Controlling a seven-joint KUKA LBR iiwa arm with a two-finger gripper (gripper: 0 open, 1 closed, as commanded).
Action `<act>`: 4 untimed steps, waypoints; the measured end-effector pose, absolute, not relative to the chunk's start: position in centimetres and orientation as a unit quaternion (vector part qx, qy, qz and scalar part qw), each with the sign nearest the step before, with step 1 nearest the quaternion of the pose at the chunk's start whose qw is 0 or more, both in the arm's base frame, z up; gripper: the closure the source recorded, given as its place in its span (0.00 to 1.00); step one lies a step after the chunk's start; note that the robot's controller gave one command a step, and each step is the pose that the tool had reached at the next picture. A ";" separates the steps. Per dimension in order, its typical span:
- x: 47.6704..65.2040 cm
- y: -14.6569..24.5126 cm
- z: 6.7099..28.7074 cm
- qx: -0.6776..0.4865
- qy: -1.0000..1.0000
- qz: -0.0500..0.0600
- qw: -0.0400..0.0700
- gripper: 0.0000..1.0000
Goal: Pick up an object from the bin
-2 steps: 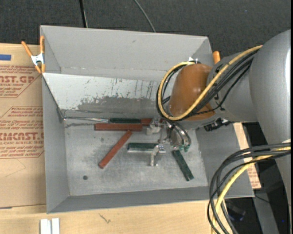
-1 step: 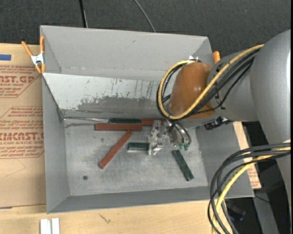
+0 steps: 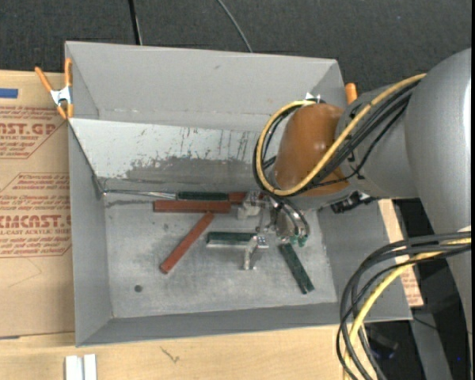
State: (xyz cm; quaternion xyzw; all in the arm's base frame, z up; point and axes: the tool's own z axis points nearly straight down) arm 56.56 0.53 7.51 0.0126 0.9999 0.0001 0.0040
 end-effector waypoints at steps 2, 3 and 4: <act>56.6 0.5 7.5 0.013 1.000 0.000 0.004 0.00; 56.8 0.5 7.8 0.013 1.000 0.000 0.008 1.00; 56.8 0.5 7.8 0.013 1.000 0.000 0.008 1.00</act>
Offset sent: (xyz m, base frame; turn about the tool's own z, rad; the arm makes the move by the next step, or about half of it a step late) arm 0.0000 0.0000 0.0000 0.0000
